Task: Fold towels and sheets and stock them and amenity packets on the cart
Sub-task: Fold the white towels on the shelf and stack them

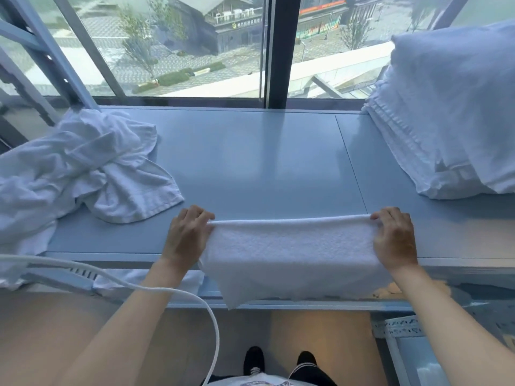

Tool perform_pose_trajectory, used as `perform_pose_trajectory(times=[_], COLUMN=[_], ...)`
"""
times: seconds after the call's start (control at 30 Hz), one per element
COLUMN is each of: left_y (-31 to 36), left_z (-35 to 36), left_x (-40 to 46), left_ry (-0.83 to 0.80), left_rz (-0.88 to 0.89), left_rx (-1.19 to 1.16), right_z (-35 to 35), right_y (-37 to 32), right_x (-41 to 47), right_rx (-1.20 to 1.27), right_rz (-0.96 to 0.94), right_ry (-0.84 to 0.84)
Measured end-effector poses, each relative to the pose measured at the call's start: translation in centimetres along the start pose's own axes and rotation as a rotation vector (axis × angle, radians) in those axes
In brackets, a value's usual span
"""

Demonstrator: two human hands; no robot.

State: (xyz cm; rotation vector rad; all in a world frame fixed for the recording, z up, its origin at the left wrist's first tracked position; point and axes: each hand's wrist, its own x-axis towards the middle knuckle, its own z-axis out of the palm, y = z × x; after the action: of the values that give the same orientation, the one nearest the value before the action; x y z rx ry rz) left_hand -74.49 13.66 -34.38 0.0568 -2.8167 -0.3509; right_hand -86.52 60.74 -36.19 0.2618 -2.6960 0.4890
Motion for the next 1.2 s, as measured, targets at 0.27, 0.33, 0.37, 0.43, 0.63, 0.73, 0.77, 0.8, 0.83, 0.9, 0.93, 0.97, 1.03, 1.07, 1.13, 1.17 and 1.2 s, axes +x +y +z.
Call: perform_pose_trajectory(times=[0.27, 0.33, 0.37, 0.43, 0.63, 0.73, 0.77, 0.8, 0.83, 0.9, 0.93, 0.97, 1.03, 1.07, 1.13, 1.17, 1.2], left_y=[7.0, 8.2, 8.3, 8.1, 6.7, 6.0, 5.8, 5.7, 5.6, 5.5, 5.4, 5.4, 5.1, 5.0, 4.8, 4.7, 4.7], left_z=[0.3, 1.4, 1.8, 2.1, 3.0, 3.6, 3.8, 4.1, 4.3, 4.7, 4.8, 4.9, 5.1, 5.2, 5.3, 5.3, 5.3], left_x=[-4.1, -6.5, -7.5, -8.5, -6.0, -4.2, -3.5, -2.7, -2.0, -0.3, 0.6, 1.5, 3.4, 4.3, 6.0, 6.7, 7.2], left_ry=[-0.164, -0.208, -0.194, -0.201, -0.237, -0.247, -0.246, -0.248, -0.253, -0.270, -0.283, -0.293, -0.301, -0.300, -0.296, -0.295, -0.295], left_rz=[-0.151, -0.141, -0.163, -0.224, -0.228, -0.232, -0.239, -0.244, -0.249, -0.267, -0.275, -0.281, -0.288, -0.293, -0.309, -0.319, -0.329], left_rx=[0.178, 0.183, 0.142, 0.050, 0.013, 0.049, 0.050, 0.050, 0.047, 0.036, 0.035, 0.036, 0.036, 0.036, 0.022, 0.011, 0.006], right_z=[0.2, 0.3, 0.4, 0.4, -0.3, 0.2, 0.4, 0.5, 0.7, 1.3, 1.6, 1.9, 2.5, 2.8, 3.2, 3.2, 3.2], right_y=[-0.1, 0.1, 0.1, -0.1, -2.0, -2.0, -1.9, -1.9, -2.0, -2.1, -2.1, -2.1, -2.2, -2.3, -2.7, -2.9, -3.3], right_x=[-3.6, -5.2, -6.0, -6.7, -5.1, -4.4, -4.0, -3.3, -2.5, -0.7, 0.3, 1.2, 3.2, 4.2, 6.1, 6.9, 7.4], right_rx=[0.077, 0.087, 0.086, 0.091, -0.013, -0.118, -0.130, -0.133, -0.128, -0.118, -0.114, -0.109, -0.105, -0.103, -0.106, -0.113, -0.119], right_rz=[0.084, 0.116, 0.120, 0.114, 0.115, 0.126, 0.134, 0.149, 0.167, 0.185, 0.187, 0.189, 0.193, 0.195, 0.195, 0.196, 0.198], right_ry=[0.028, 0.037, 0.036, 0.029, -0.305, -0.435, -0.455, -0.472, -0.488, -0.503, -0.508, -0.514, -0.518, -0.517, -0.525, -0.531, -0.533])
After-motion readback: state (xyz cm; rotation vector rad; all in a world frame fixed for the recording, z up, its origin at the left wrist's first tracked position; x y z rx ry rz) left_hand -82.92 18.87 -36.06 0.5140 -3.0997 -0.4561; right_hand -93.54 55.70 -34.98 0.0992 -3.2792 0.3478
